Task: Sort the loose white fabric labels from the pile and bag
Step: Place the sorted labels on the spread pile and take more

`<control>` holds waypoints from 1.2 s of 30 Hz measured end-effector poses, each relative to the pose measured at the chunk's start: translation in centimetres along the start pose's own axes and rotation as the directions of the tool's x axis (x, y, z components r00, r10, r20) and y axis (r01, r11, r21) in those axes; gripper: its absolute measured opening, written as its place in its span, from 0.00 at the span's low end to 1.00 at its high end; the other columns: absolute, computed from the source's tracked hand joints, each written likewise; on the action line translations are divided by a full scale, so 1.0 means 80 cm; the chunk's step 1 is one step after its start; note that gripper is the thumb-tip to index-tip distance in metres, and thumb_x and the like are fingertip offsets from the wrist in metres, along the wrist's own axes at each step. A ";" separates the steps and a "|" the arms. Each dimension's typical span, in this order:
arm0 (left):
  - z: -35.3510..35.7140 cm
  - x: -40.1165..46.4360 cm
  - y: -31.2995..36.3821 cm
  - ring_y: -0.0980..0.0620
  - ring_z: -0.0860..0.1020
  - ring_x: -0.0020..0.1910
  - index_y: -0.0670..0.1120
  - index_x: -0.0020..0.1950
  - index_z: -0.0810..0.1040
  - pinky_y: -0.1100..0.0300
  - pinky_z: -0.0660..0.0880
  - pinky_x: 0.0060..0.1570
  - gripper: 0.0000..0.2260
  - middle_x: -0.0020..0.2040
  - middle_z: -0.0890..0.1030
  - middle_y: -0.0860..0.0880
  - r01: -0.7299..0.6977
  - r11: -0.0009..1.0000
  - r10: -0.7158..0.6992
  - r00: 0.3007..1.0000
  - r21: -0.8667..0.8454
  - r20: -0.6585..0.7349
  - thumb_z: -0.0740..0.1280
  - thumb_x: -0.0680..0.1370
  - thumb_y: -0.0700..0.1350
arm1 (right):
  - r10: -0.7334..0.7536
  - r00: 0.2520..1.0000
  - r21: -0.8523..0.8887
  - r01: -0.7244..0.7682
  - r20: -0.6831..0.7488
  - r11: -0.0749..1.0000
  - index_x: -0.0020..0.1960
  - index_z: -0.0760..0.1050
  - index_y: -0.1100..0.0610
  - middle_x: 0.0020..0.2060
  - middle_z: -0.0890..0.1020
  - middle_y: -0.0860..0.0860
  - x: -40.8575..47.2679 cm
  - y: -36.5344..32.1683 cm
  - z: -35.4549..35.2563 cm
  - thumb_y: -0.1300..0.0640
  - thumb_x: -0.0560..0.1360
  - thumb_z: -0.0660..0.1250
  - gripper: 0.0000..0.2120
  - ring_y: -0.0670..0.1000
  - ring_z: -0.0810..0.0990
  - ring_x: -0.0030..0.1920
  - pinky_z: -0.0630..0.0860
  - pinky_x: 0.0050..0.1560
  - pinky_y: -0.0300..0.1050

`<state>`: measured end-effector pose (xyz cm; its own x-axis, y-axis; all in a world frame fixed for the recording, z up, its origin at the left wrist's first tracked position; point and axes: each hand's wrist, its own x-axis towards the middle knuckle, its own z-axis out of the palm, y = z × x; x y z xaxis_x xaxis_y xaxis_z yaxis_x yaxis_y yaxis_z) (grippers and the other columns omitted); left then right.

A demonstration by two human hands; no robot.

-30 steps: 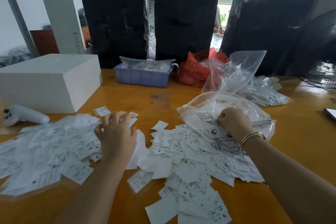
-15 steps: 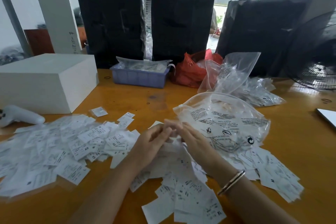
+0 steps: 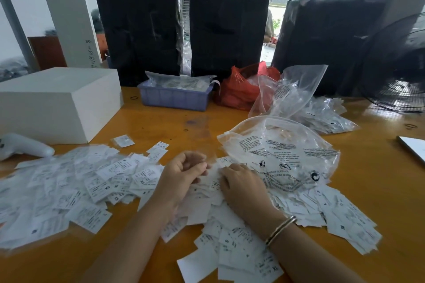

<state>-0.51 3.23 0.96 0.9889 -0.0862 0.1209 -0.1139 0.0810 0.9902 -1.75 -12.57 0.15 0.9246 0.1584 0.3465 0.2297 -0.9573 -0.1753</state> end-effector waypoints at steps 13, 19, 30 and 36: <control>-0.006 0.003 0.005 0.55 0.82 0.38 0.45 0.52 0.82 0.66 0.78 0.36 0.10 0.39 0.84 0.47 0.146 0.906 -0.157 0.988 -0.397 0.005 0.67 0.74 0.35 | 0.221 0.943 0.679 0.008 -0.250 0.734 0.41 0.72 0.43 0.39 0.78 0.41 -0.013 0.003 -0.014 0.66 0.74 0.66 0.17 0.42 0.75 0.42 0.68 0.43 0.28; -0.003 0.004 0.003 0.55 0.82 0.35 0.44 0.47 0.82 0.65 0.77 0.33 0.07 0.35 0.83 0.47 0.141 0.923 -0.159 0.987 -0.357 -0.022 0.70 0.70 0.40 | 0.208 0.955 0.788 0.042 -0.213 0.614 0.34 0.79 0.34 0.54 0.71 0.42 -0.012 0.005 -0.017 0.74 0.70 0.65 0.32 0.36 0.74 0.46 0.70 0.47 0.30; -0.001 0.004 0.003 0.52 0.83 0.39 0.44 0.43 0.78 0.64 0.78 0.36 0.11 0.38 0.84 0.49 0.107 0.938 -0.101 0.994 -0.331 0.037 0.74 0.62 0.40 | 0.225 0.972 0.954 -0.006 -0.064 0.299 0.46 0.84 0.43 0.48 0.82 0.56 -0.013 0.008 -0.019 0.68 0.76 0.58 0.23 0.49 0.80 0.50 0.78 0.51 0.41; 0.001 0.003 0.004 0.55 0.83 0.39 0.46 0.52 0.80 0.65 0.78 0.39 0.17 0.37 0.83 0.52 0.084 0.962 -0.061 0.994 -0.261 0.096 0.73 0.64 0.40 | 0.308 0.947 0.969 0.011 -0.090 0.248 0.57 0.79 0.44 0.40 0.83 0.53 -0.016 -0.001 -0.013 0.66 0.76 0.64 0.19 0.58 0.79 0.41 0.78 0.50 0.46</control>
<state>-0.33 3.16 1.34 0.9803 -0.1859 0.0669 -0.0020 0.3295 0.9442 -3.28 -12.92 0.69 0.9191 -0.1667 0.3570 0.3618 -0.0014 -0.9322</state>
